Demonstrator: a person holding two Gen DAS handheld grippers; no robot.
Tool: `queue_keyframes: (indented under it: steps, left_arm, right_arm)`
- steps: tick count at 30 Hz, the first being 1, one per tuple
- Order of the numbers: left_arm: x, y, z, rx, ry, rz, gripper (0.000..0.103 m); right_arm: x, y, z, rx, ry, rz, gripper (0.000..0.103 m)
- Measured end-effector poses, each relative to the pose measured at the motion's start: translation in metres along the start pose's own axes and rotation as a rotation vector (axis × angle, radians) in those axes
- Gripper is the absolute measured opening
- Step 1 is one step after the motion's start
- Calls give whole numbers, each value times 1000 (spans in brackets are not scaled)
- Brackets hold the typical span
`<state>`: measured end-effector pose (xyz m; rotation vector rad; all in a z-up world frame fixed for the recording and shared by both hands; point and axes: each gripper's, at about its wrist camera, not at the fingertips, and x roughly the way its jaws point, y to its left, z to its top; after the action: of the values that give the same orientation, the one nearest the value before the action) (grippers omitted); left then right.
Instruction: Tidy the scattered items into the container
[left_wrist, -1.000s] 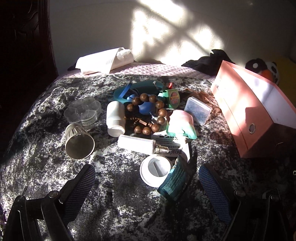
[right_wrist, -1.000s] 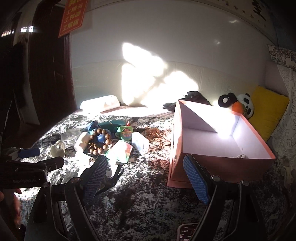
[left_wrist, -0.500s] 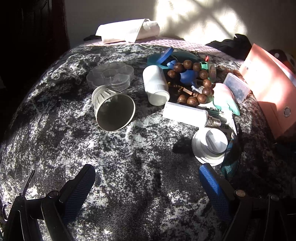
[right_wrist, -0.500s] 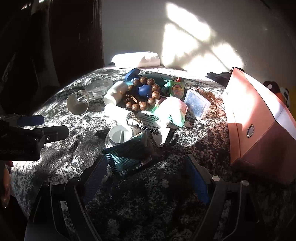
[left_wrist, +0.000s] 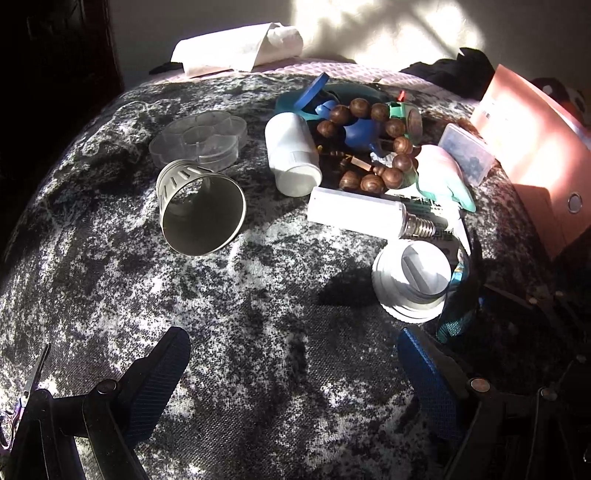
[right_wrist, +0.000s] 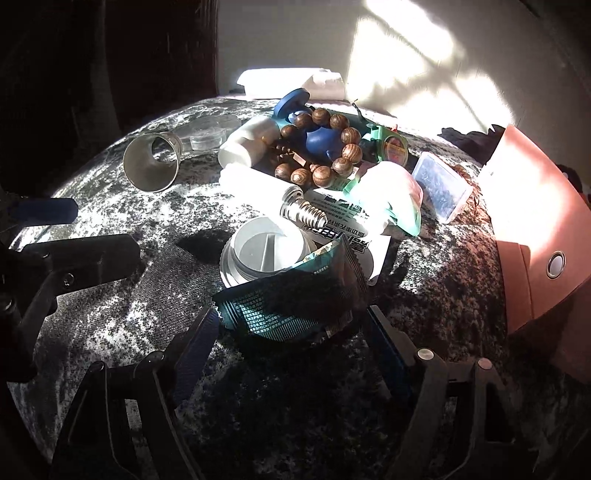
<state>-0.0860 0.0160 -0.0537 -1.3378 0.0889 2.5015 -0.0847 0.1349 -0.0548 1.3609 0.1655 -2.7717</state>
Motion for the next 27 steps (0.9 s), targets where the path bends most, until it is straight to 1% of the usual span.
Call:
queue_keyframes:
  steps: [2,3,4,5,7,9,10,12,14,16,21,25,27]
  left_arm:
    - [1,0,0,-3,3,-2,94]
    - [2,-1,0,-4,5,-3,94]
    - [3,-2,0,-3,7,-4,94]
    - [4,-3,0,-2,8,-4,94]
    - [6,-6,0,4,12,-7,94]
    - [9,-11,-1,10,17,-12,94]
    - [11,-14,-1,14,21,-15,94]
    - [15,-19,0,20,27,-19,94]
    - [19,-24,1,23,33,-26,94]
    - [24,-31,3,27,38,-33,94]
    - [32,-47,6,33,47,-62,94]
    - [37,-60,9,40,53,-84,94]
    - [42,-66,10,47,59,-80,94]
  right_arm:
    - [0,-3,0,18,3,3,60]
    - [-1,-5,0,22,1,1,55]
    - [-2,-6,-1,22,-1,-8,53]
    - [-4,-7,-1,24,-1,-14,46]
    - [-6,-12,-1,37,-1,-16,42]
    - [-10,-14,0,37,-10,-18,32]
    - [-12,-14,0,30,-17,-25,30]
    - [-18,-11,1,8,-35,-54,22]
    - [-23,-9,1,-14,-46,-83,18]
    - [-27,-8,1,-30,-52,-108,16]
    - [-33,-21,-1,-14,-42,-133,10]
    - [-36,-35,-5,15,-27,-126,9]
    - [-36,-41,-9,30,-16,-120,9]
